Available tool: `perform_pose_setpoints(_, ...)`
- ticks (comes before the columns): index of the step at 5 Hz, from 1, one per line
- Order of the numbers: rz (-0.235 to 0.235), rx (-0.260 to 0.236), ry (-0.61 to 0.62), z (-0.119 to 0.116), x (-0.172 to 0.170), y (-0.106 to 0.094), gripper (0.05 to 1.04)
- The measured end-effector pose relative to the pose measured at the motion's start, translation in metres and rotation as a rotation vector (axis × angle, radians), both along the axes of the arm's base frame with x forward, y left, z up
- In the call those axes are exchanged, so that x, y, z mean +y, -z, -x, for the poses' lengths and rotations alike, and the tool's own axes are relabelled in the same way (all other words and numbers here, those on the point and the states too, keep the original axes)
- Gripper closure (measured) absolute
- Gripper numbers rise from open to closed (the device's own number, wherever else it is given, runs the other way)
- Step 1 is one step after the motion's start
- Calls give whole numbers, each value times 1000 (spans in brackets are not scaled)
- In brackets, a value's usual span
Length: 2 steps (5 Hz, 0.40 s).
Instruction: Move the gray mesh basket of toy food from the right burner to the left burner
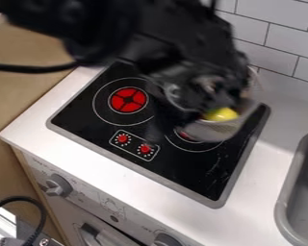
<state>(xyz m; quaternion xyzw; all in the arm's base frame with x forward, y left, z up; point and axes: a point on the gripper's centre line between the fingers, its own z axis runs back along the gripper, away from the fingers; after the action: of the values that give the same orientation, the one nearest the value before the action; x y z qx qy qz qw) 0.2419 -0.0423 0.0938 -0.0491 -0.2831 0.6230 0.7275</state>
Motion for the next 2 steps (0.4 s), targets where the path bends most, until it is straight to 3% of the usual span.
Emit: perform_pose_setpoints(2, -49, 22, 142, 12, 43, -6, 1022)
